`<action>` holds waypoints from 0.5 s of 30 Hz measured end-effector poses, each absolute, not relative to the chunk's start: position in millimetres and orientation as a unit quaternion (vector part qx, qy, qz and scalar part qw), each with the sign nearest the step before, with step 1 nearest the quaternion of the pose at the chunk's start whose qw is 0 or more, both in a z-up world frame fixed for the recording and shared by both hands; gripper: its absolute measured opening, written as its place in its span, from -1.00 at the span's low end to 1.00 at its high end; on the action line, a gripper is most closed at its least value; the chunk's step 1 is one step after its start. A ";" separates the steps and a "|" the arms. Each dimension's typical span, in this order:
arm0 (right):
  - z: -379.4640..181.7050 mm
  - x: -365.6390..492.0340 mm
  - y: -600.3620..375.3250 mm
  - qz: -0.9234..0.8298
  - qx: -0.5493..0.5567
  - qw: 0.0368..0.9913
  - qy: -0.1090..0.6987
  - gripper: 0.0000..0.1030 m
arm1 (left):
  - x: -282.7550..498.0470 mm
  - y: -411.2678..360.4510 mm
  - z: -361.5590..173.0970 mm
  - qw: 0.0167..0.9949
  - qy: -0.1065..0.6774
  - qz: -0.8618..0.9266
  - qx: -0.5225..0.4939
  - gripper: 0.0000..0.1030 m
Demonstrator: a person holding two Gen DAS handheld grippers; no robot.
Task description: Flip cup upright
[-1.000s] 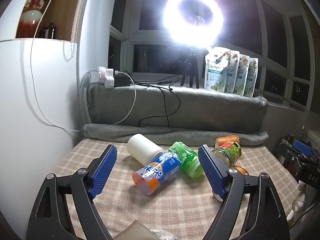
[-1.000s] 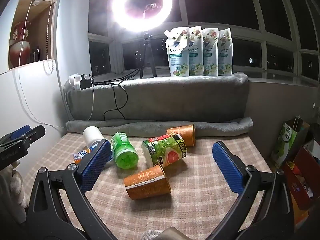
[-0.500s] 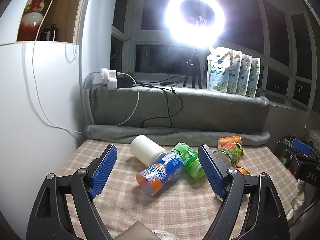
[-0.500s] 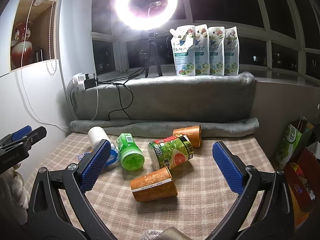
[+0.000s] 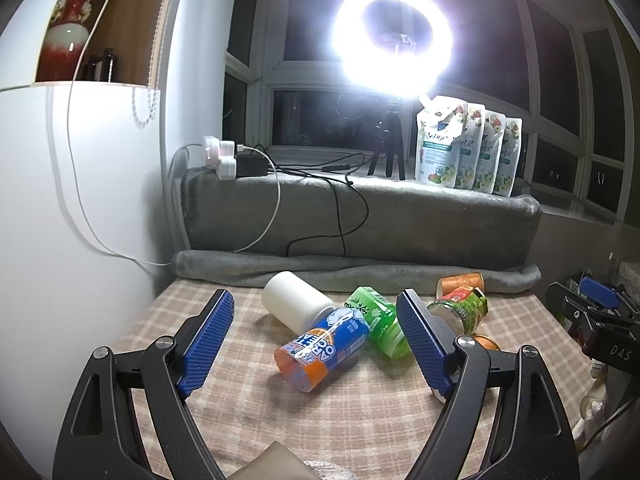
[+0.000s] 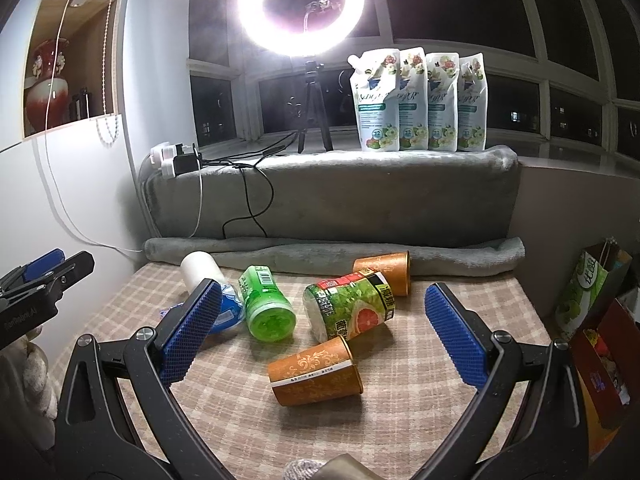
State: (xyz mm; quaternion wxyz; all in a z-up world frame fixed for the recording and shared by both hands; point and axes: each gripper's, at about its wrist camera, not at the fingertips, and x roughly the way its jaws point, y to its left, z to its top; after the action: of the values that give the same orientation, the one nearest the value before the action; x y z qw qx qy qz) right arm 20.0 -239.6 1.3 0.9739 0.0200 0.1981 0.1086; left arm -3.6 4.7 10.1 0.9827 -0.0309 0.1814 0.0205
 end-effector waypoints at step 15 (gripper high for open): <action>2.5 20.0 -234.5 0.113 0.016 0.973 0.200 1.00 | -3.6 5.9 11.7 0.982 0.183 0.020 -0.034 0.62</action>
State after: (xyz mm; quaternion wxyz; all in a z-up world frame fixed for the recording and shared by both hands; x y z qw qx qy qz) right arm 20.0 -234.5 2.6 0.9732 0.0159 0.1996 0.1135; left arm -3.6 5.9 11.7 0.9824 -0.0338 0.1826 0.0197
